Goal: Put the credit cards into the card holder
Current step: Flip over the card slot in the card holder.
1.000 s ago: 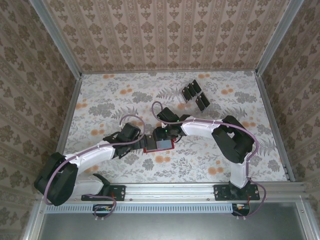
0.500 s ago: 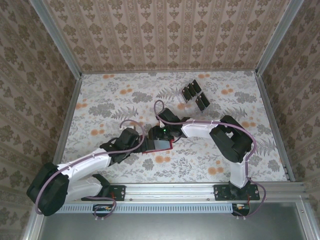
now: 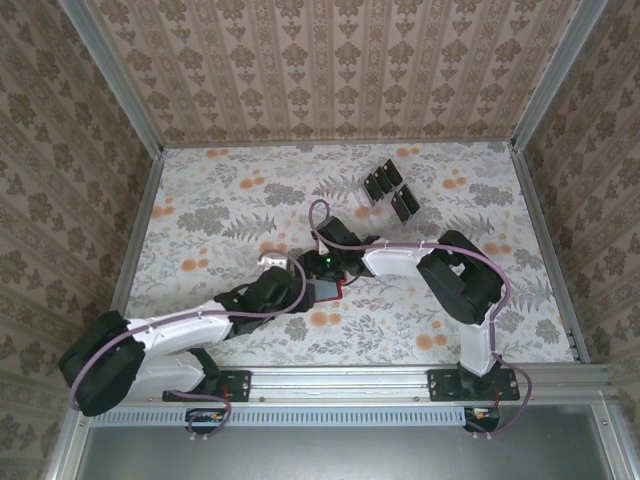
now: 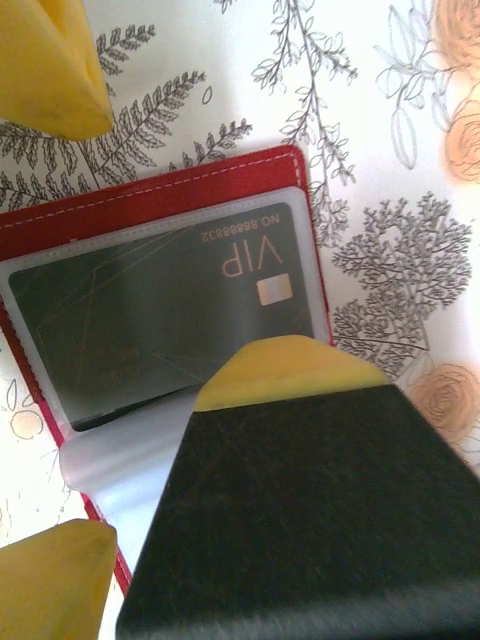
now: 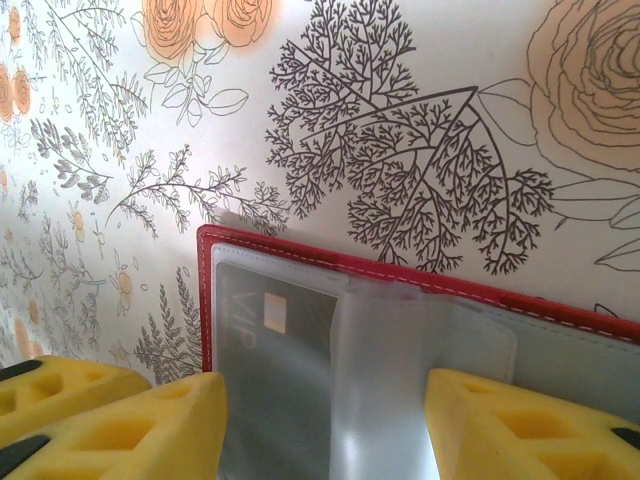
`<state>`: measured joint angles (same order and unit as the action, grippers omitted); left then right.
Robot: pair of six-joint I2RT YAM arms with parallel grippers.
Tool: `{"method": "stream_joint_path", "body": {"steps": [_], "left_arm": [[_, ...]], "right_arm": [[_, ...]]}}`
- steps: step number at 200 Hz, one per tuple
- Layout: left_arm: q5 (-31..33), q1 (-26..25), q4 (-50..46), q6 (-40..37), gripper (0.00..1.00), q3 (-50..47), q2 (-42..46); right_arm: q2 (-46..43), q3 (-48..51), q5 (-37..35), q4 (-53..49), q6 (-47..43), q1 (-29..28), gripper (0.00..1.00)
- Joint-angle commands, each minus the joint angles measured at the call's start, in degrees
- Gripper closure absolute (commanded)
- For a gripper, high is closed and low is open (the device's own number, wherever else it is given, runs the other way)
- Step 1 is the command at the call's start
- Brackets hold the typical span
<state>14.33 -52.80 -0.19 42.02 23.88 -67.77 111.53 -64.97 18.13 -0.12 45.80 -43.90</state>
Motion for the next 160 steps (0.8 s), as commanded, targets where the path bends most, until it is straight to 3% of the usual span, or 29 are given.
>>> {"method": "stream_joint_path", "body": {"steps": [1, 69, 160], "left_arm": [[3.0, -0.9, 1.5, 0.8, 0.0, 2.4, -2.6], [5.5, -1.3, 1.3, -0.3, 0.0, 6.2, -9.6], [8.4, -1.5, -2.6, 3.0, 0.0, 4.9, -12.4]], "right_arm": [[1.7, 1.6, 1.0, -0.6, 1.3, -0.3, 0.43], [1.4, 1.8, 1.3, -0.4, 1.3, -0.1, 0.43], [-1.9, 0.6, 2.0, -1.5, 0.8, 1.3, 0.42]]}}
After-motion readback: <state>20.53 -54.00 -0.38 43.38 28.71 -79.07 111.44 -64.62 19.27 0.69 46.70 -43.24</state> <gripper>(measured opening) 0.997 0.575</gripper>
